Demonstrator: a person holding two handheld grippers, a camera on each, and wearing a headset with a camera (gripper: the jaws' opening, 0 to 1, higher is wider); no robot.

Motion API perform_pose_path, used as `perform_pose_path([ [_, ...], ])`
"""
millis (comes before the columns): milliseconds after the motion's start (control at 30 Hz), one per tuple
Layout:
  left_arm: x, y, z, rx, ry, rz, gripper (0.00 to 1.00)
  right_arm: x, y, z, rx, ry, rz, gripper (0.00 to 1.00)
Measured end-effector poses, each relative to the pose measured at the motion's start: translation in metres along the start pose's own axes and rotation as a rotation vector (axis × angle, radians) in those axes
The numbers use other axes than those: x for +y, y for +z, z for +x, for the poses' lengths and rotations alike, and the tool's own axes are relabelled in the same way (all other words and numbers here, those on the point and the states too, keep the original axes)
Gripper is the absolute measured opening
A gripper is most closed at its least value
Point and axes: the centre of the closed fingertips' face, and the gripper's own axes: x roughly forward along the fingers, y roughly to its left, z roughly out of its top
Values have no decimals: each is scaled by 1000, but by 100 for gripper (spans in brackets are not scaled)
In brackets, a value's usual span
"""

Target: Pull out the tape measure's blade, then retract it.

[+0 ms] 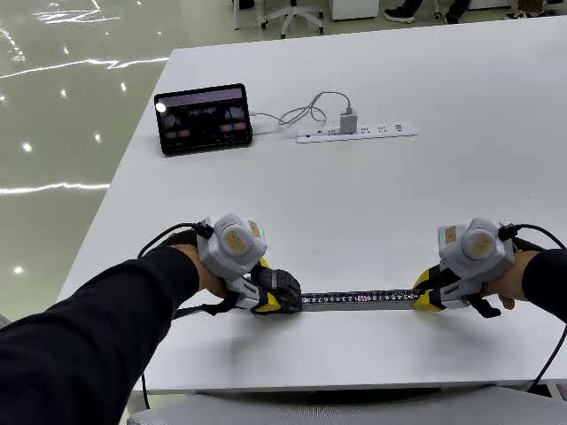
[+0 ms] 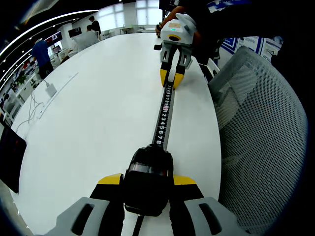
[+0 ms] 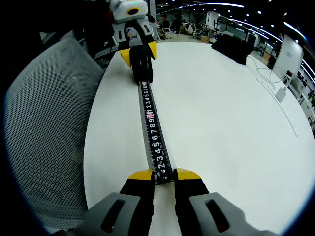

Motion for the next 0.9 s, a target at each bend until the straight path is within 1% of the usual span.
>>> perform_pose_path([
  [367, 0, 0, 0, 0, 0, -2, 31, 1, -5, -6, 4, -3, 9, 11],
  [900, -1, 0, 0, -1, -1, -4, 31, -2, -15, -12, 15, -10, 14, 11],
])
